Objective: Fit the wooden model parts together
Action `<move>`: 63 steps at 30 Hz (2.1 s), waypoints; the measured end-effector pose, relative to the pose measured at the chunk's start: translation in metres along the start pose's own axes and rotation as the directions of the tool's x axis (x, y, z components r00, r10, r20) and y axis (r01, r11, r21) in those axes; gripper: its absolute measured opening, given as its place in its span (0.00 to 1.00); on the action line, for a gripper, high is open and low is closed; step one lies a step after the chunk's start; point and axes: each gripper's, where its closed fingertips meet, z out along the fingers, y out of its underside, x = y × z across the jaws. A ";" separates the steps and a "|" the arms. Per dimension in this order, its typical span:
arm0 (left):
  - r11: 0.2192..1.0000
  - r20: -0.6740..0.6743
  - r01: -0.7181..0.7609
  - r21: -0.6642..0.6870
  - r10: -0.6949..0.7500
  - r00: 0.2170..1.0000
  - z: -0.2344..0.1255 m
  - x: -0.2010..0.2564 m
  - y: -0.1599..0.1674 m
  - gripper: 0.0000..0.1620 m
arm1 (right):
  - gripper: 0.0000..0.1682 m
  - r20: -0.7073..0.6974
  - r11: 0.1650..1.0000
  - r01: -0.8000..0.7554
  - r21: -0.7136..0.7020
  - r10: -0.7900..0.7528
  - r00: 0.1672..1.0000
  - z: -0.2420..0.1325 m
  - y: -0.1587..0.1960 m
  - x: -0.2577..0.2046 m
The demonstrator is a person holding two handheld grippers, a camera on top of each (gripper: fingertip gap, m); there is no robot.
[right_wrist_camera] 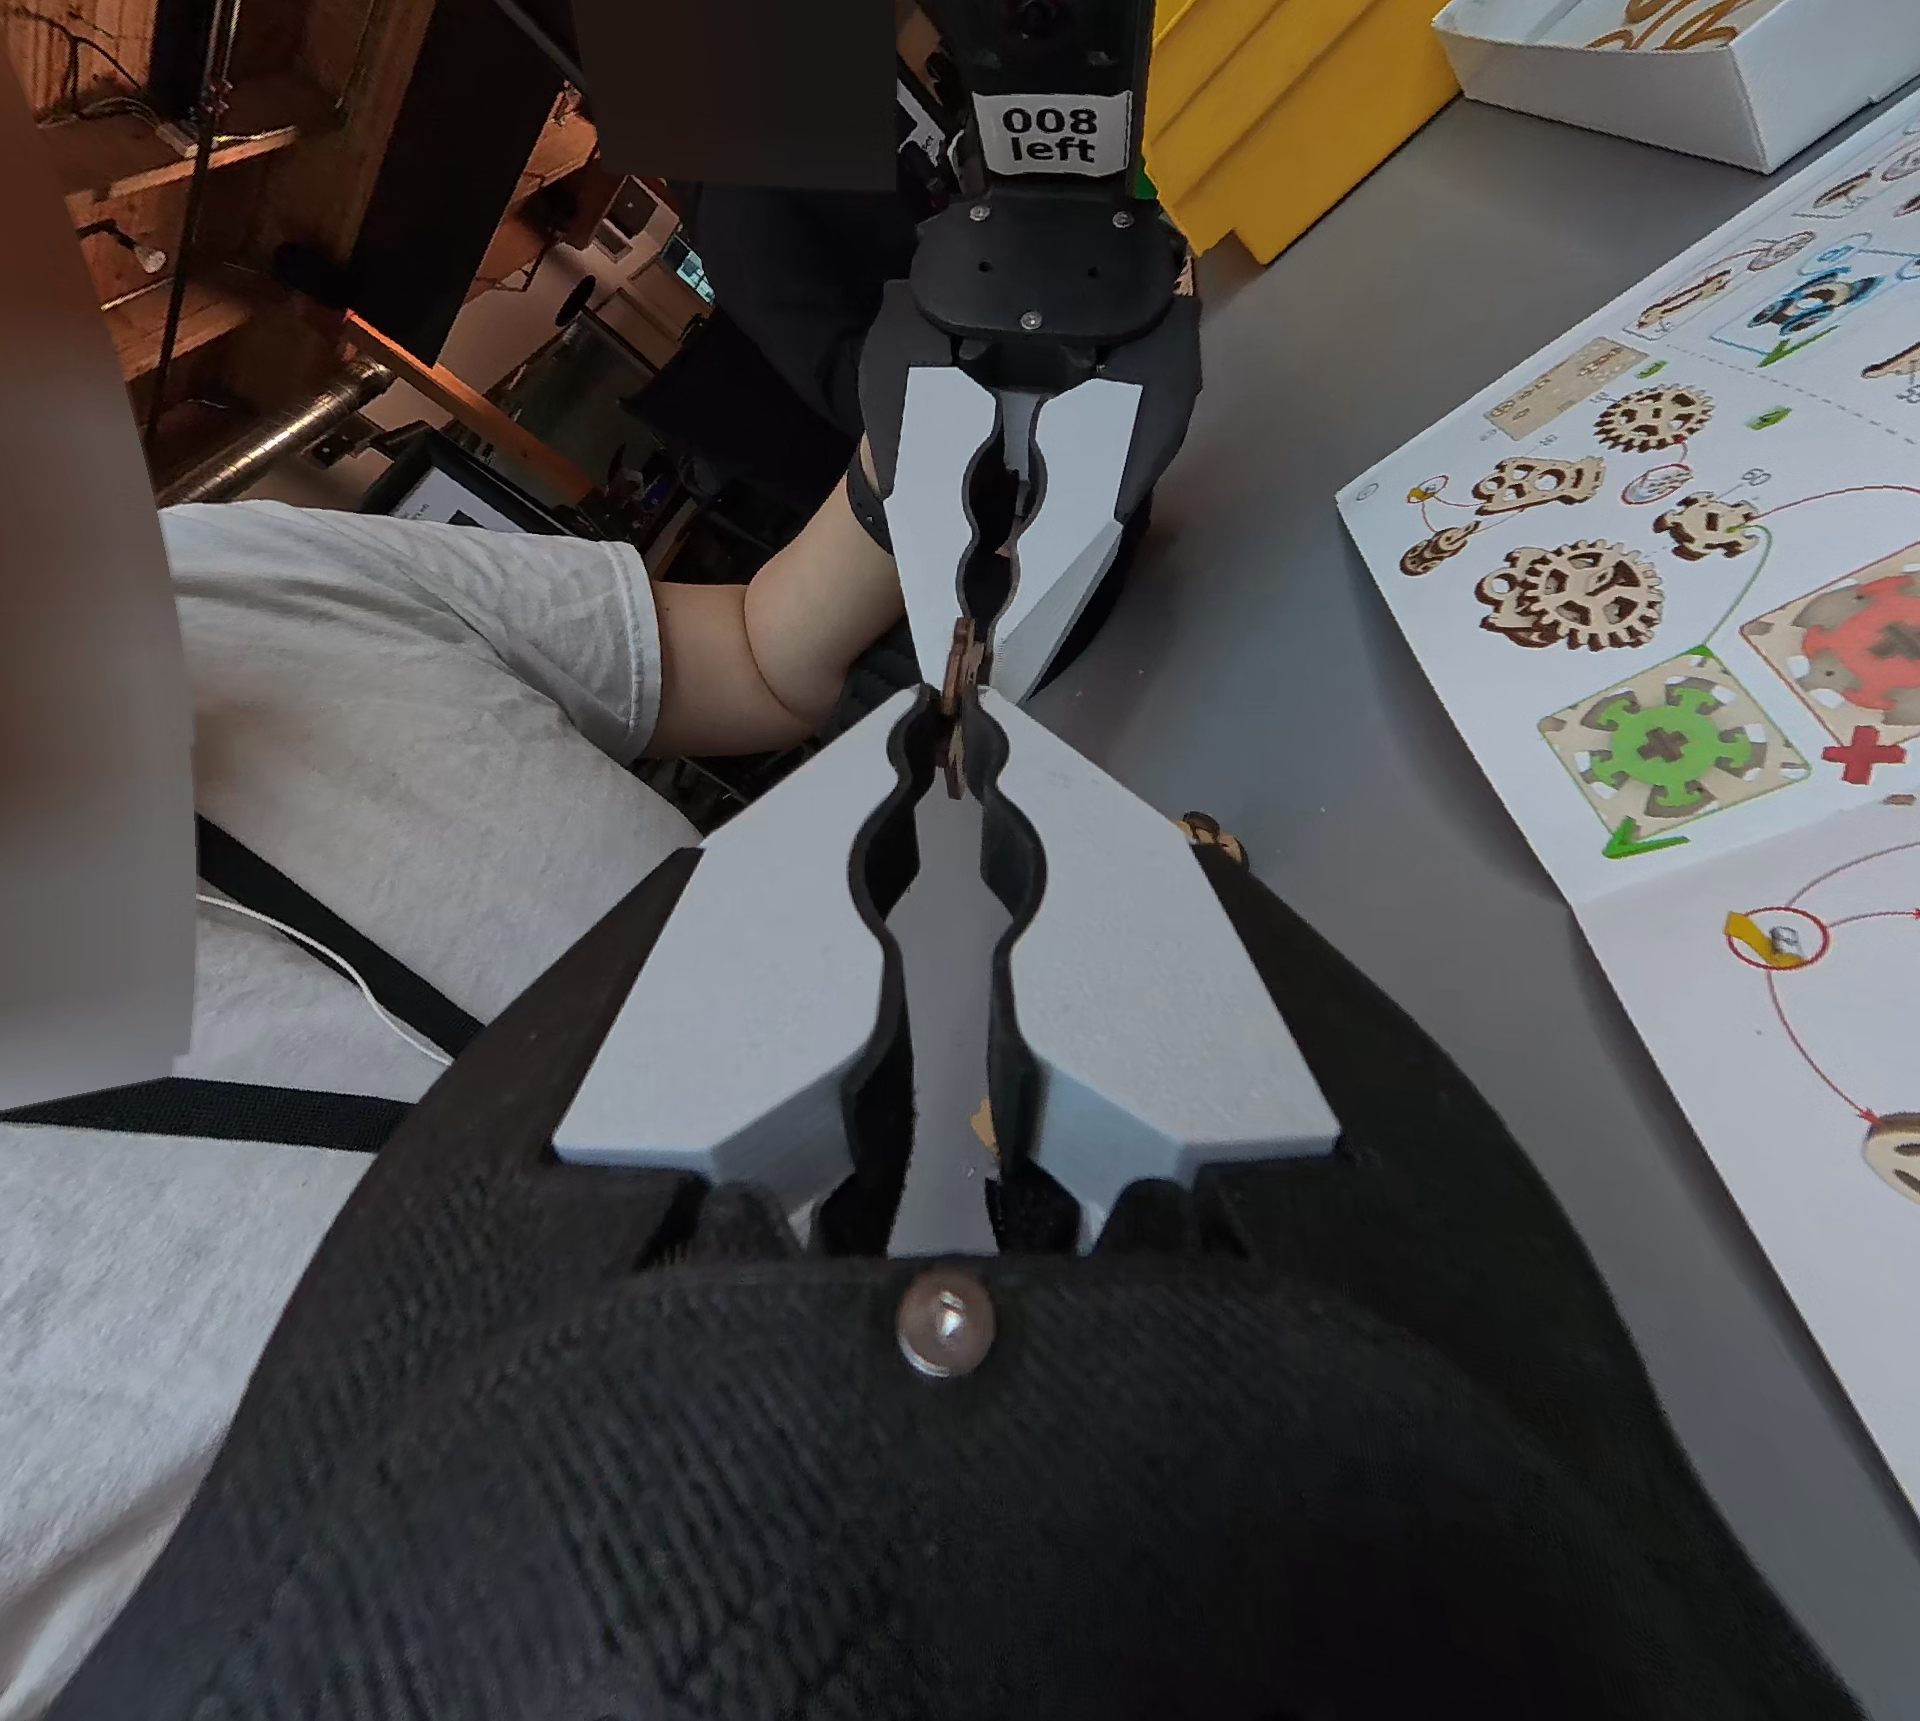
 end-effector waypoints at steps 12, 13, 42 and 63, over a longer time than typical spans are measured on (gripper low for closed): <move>0.995 0.138 0.008 0.101 -0.022 0.990 -0.033 -0.027 -0.010 0.06 | 0.01 -0.054 0.975 -0.213 0.058 0.216 0.975 -0.025 -0.004 0.027; 0.995 0.129 0.017 0.102 -0.030 0.991 -0.034 -0.027 -0.010 0.03 | 0.01 -0.046 0.970 -0.237 0.046 0.239 0.970 -0.025 -0.002 0.027; 0.999 0.139 0.035 0.037 -0.039 0.990 -0.027 -0.030 0.001 0.02 | 0.01 -0.051 0.945 -0.325 0.023 0.326 0.944 -0.023 0.010 0.039; 0.999 0.148 0.033 0.027 -0.037 0.988 -0.026 -0.031 0.002 0.03 | 0.01 -0.060 0.945 -0.328 0.020 0.328 0.943 -0.024 0.011 0.042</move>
